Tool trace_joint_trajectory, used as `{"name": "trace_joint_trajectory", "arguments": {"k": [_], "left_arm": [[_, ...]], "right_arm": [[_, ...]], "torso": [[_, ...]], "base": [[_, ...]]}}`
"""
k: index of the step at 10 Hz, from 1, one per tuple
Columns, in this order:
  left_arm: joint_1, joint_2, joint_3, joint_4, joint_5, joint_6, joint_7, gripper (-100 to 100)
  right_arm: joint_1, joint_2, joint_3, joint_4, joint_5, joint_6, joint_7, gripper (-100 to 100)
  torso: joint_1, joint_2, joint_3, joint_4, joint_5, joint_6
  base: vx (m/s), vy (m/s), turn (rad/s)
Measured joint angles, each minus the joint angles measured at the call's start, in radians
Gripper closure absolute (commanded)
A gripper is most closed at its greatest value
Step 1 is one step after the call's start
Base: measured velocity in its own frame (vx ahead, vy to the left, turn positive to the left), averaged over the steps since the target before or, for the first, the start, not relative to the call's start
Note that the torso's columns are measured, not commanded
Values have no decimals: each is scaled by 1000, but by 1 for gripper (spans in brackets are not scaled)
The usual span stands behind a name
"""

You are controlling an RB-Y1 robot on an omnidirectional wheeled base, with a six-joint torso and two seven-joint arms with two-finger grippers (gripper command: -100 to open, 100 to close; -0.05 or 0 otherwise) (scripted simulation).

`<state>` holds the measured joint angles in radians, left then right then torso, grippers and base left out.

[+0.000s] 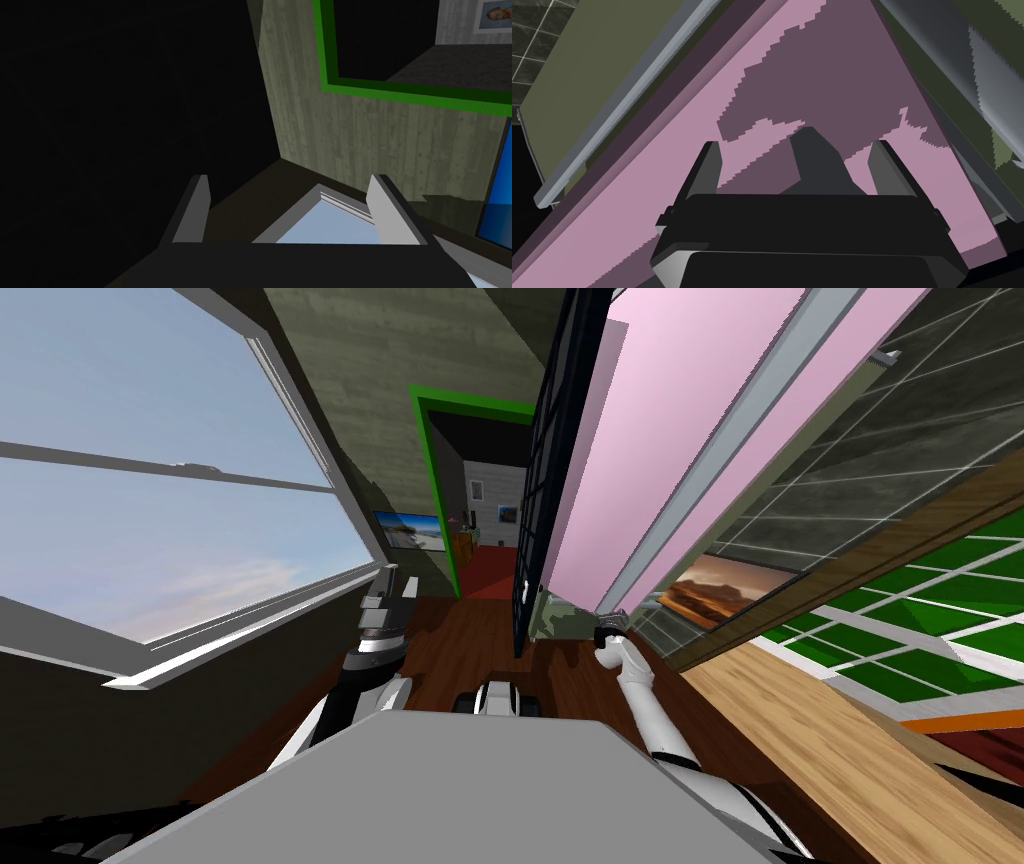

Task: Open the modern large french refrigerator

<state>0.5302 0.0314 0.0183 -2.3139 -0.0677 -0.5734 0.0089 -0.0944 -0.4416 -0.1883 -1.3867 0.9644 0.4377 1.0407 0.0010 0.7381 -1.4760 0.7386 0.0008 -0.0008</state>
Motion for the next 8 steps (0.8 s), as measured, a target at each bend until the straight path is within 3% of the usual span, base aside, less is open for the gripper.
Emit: {"name": "trace_joint_trajectory", "arguments": {"k": [8], "left_arm": [[0,0,0,0,0,0,0,0]], "right_arm": [[29,-130,170,-5,35,163,-215,-100]], "torso": [[-1,1,0,0,0,1]], "base": [[-9,-20,44]]}}
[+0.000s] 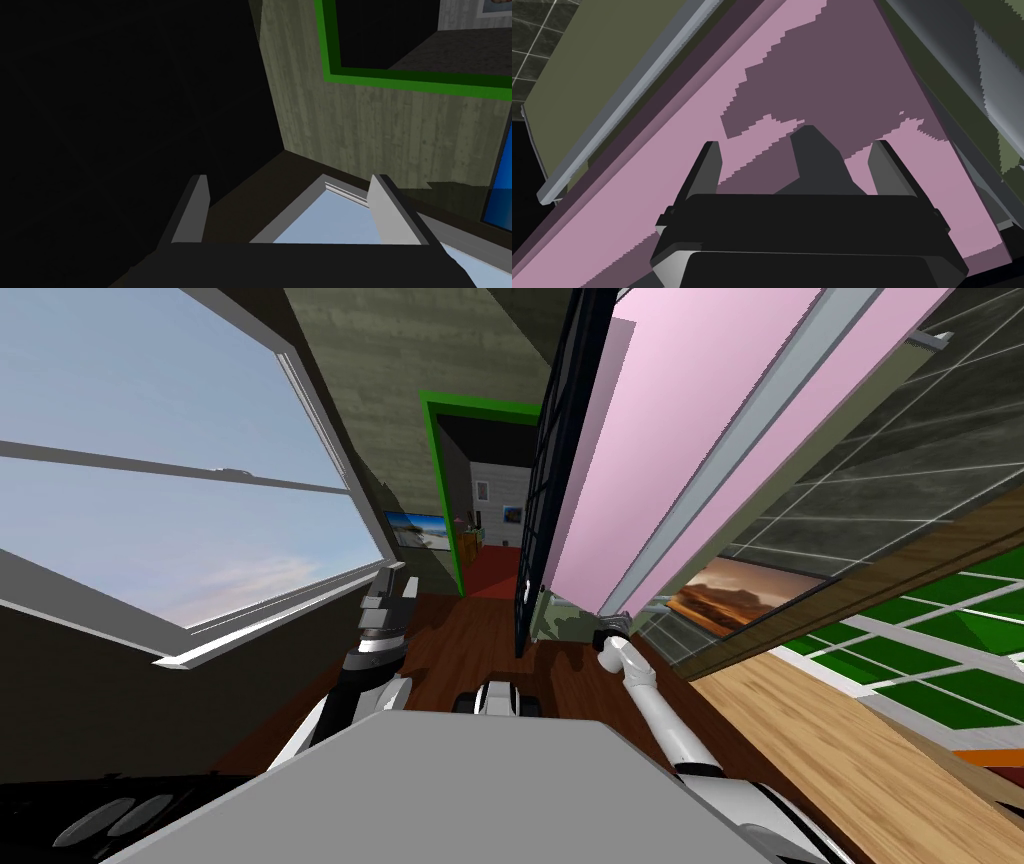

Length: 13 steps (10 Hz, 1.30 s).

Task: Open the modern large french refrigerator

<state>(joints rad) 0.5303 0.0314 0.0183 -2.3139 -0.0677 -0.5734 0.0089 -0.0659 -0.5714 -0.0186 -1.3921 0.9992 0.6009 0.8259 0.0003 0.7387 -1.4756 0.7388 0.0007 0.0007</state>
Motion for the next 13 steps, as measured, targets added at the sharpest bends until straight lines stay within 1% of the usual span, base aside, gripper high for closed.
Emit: {"name": "trace_joint_trajectory", "arguments": {"k": [1,2,3,4,5,6,7,8,9,10,11,12,13], "left_arm": [[0,0,0,0,0,0,0,0],[0,0,0,0,0,0,0,0],[0,0,0,0,0,0,0,0],[0,0,0,0,0,0,0,0],[0,0,0,0,0,0,0,0],[0,0,0,0,0,0,0,0],[0,0,0,0,0,0,0,0],[0,0,0,0,0,0,0,0],[0,0,0,0,0,0,0,0],[0,0,0,0,0,0,0,0],[0,0,0,0,0,0,0,0],[0,0,0,0,0,0,0,0],[0,0,0,0,0,0,0,0]], "right_arm": [[0,-5,7,1,1,7,-20,-100],[5,-29,35,0,5,30,-44,-100],[9,-42,52,-1,9,49,-72,-100],[9,-43,53,-1,9,52,-79,100],[3,-19,33,6,8,30,-59,100],[2,-7,19,6,6,13,-42,100],[-4,15,-9,10,0,-15,-21,100],[-4,29,-28,5,-7,-33,8,100],[-6,57,-56,0,-13,-56,37,100],[-10,71,-77,3,-17,-77,64,100],[-10,74,-85,3,-23,-85,88,100],[-17,98,-112,5,-24,-108,113,100],[-21,111,-130,7,-28,-128,141,100]], "torso": [[1,0,0,0,0,0],[0,0,0,0,0,1],[0,1,1,0,0,0],[0,0,0,0,0,0],[3,2,1,2,3,3],[4,5,3,4,4,3],[4,6,3,3,3,2],[4,6,3,4,4,1],[5,6,4,3,4,1],[4,6,3,4,4,1],[4,5,3,5,5,0],[5,5,3,4,5,1],[5,5,3,4,5,1]], "base": [[-8,-17,124],[-10,-19,-34],[-3,-8,-1],[8,21,-38],[17,27,-38],[25,23,-94],[16,25,-49],[9,26,-78],[4,27,-36],[-1,12,0],[10,14,-69],[12,20,-43],[14,25,-77]]}}
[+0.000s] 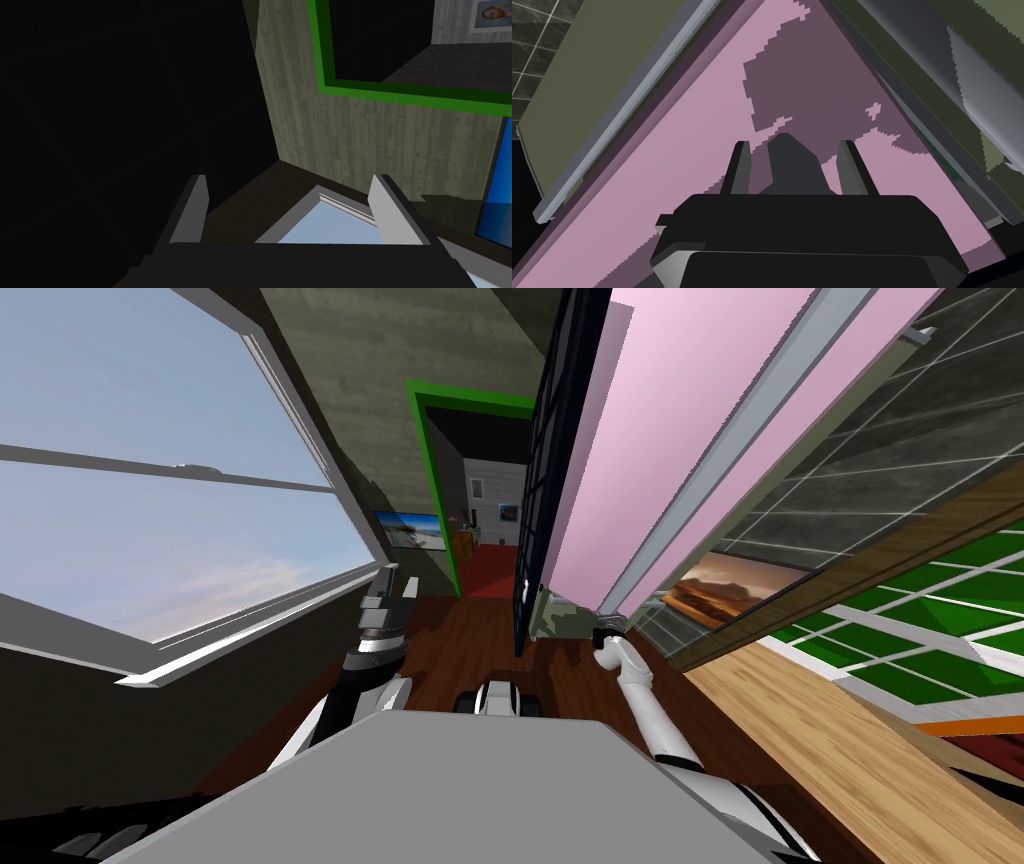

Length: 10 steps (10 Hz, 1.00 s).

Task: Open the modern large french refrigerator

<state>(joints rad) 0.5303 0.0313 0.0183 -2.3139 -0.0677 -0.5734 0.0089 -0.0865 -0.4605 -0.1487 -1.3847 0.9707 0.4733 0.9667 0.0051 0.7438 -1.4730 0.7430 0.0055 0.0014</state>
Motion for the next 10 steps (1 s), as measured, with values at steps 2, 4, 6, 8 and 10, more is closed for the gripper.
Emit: {"name": "trace_joint_trajectory", "arguments": {"k": [2,4,6,8,10], "left_arm": [[0,0,0,0,0,0,0,0],[0,0,0,0,0,0,0,0],[0,0,0,0,0,0,0,0],[0,0,0,0,0,0,0,0],[0,0,0,0,0,0,0,0]], "right_arm": [[-5,35,-46,-7,-23,-42,65,100],[-18,76,-97,1,-27,-91,123,100],[-22,106,-134,0,-30,-126,168,100],[-32,144,-180,2,-40,-171,225,100],[-34,160,-208,2,-51,-198,275,100]], "torso": [[0,1,1,1,0,0],[0,1,1,0,0,0],[0,1,1,0,0,1],[0,2,1,0,0,2],[-1,3,2,1,0,1]], "base": [[13,25,-62],[6,18,-16],[10,21,-58],[12,27,-53],[7,13,-27]]}}
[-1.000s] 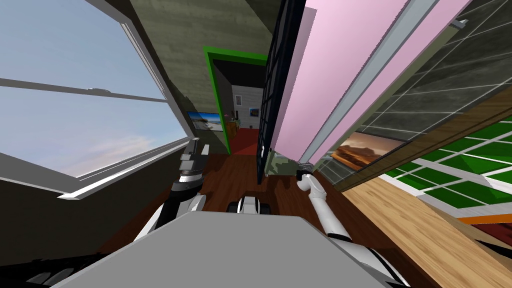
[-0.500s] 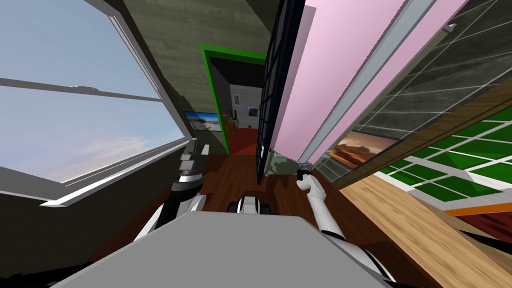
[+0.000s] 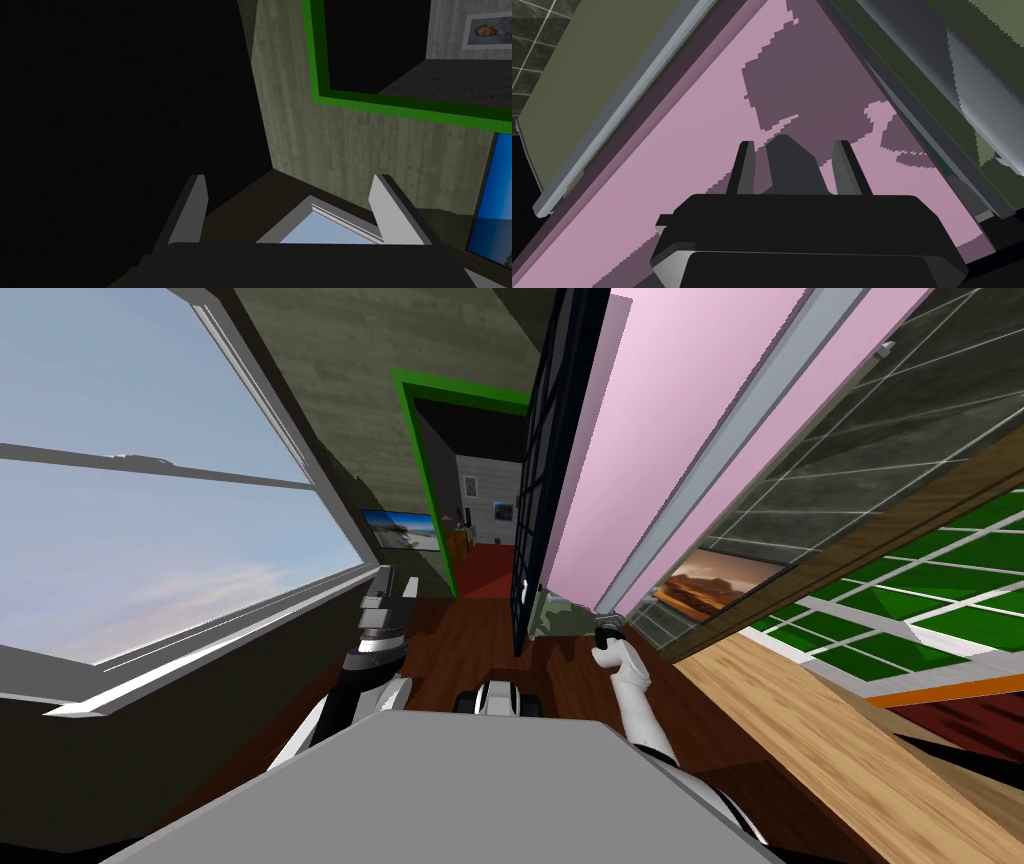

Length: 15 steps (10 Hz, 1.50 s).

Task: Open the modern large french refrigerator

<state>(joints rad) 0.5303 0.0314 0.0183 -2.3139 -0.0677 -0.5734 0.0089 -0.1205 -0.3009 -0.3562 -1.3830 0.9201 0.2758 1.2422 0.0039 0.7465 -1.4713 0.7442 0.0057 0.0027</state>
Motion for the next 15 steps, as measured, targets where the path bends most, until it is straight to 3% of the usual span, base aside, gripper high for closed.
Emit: {"name": "trace_joint_trajectory", "arguments": {"k": [4,5,6,9,11,12,14,15], "left_arm": [[0,0,0,0,0,0,0,0],[0,0,0,0,0,0,0,0],[0,0,0,0,0,0,0,0],[0,0,0,0,0,0,0,0],[0,0,0,0,0,0,0,0],[0,0,0,0,0,0,0,0],[0,0,0,0,0,0,0,0],[0,0,0,0,0,0,0,0]], "right_arm": [[-19,76,-94,2,-18,-93,109,100],[-18,80,-100,0,-21,-98,131,100],[-16,82,-99,2,-22,-98,135,100],[-30,114,-167,-10,23,-70,138,100],[-28,140,-206,-33,50,-51,141,100],[-15,140,-206,-56,36,-27,149,100],[-42,159,-249,-39,79,-29,144,100],[-40,163,-257,-54,79,-14,149,100]], "torso": [[0,2,1,0,0,3],[-1,2,1,0,0,2],[-1,0,0,-1,-1,1],[6,-2,-1,-1,1,-2],[3,0,0,1,2,-1],[3,1,0,2,4,-1],[3,0,0,2,4,-1],[6,1,0,2,5,-1]], "base": [[9,23,-39],[7,5,13],[-2,63,85],[-5,127,42],[-11,109,54],[-3,60,6],[-5,55,41],[5,89,42]]}}
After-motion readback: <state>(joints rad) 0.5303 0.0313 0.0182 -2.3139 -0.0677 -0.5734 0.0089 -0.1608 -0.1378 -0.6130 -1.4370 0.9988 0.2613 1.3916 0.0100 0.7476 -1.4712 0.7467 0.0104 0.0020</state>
